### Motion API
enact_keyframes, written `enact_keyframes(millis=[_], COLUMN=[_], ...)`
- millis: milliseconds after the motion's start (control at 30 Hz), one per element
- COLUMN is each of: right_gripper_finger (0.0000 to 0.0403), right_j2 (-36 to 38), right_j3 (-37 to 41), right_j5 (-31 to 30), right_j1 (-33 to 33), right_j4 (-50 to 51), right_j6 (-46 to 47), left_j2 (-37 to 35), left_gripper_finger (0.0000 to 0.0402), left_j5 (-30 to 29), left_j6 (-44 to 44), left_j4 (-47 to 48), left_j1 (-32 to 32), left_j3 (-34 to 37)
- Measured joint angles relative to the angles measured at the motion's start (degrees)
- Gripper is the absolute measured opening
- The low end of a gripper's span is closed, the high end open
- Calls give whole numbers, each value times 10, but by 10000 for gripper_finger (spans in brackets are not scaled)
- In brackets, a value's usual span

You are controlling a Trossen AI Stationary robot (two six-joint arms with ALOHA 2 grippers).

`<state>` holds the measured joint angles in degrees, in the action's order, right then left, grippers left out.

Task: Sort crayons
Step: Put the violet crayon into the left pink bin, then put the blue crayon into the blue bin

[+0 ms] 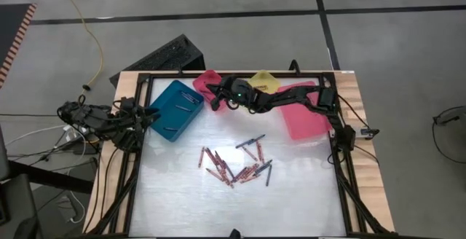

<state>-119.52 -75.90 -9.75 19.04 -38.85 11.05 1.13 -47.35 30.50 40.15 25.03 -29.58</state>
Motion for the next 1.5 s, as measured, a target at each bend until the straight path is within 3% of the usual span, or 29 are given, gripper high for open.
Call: enact_keyframes(millis=[167,433,700,900,1200,1367,1500], right_gripper_finger=[27,96,109,109,109,109,109], right_j2=[1,2,57,161,321,343,328], right_j3=[-14,-15,-15,-15,-15,-15,-9], right_j5=[-21,-19,49,102,111,111,111], right_j1=[11,20,19,5,-36,-72,-111], right_j4=[69,75,104,270,603,741,787], right_j6=[14,26,21,-26,-115,-115,-117], left_j2=[0,0,0,0,0,0,0], left_gripper_finger=[145,145,145,145,145,145,145], left_j5=[0,-1,-2,-1,0,0,0], left_j6=[0,0,0,0,0,2,2], left_j4=[0,-1,0,0,1,3,3], left_j1=[0,0,0,0,0,0,0], left_j3=[0,0,0,0,0,0,0])
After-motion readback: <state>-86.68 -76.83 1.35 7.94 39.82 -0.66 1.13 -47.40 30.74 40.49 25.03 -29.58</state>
